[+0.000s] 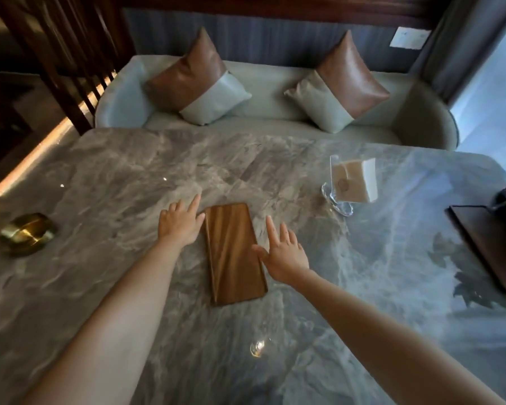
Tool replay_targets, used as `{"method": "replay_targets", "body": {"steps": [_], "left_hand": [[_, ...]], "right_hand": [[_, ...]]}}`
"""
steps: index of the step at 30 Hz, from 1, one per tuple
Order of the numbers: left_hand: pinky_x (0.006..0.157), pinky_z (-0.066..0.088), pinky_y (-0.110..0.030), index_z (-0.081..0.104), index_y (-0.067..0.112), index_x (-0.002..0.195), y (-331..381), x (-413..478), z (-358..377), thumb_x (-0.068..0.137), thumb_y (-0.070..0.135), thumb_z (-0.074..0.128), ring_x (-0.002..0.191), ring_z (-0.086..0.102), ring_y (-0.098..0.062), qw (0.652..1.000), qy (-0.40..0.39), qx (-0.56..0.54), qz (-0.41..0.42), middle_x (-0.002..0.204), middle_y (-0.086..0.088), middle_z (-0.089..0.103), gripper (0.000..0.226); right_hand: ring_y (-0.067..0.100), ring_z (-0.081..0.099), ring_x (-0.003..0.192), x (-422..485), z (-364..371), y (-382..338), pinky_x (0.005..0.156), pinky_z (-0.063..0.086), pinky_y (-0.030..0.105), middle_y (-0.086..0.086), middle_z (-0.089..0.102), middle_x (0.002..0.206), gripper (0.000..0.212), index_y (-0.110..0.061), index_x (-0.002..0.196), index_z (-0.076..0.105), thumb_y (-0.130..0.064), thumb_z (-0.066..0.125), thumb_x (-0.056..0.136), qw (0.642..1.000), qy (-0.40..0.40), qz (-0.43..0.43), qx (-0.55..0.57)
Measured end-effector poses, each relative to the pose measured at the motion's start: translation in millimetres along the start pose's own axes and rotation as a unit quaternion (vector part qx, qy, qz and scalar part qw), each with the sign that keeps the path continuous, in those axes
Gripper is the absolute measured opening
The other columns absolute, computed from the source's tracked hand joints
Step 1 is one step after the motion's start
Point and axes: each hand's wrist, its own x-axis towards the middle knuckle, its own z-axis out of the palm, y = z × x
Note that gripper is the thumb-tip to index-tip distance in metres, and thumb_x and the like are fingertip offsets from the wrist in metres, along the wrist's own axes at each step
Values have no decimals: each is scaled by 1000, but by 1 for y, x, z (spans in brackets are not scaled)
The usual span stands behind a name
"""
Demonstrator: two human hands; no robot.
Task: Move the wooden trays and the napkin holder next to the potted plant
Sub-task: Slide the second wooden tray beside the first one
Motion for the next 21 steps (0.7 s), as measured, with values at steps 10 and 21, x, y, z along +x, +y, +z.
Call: {"method": "replay_targets", "body": {"steps": [10,21], "left_hand": [[103,33,-46,20,23,145,7,51,31,96,41,26,129,36,-36,994,-104,-36,-19,144,-19,36,52],[107,31,-49,28,16,143,25,74,52,97,40,27,131,36,-39,990,-129,-63,-13,143,-22,39,52]], "right_hand": [[31,61,100,-5,38,10,88,51,44,13,60,120,53,-23,135,31,-46,42,89,962,-99,183,177],[36,65,66,-6,66,24,76,57,51,23,66,74,29,-11,60,50,-20,60,86,881,-76,291,366]]}}
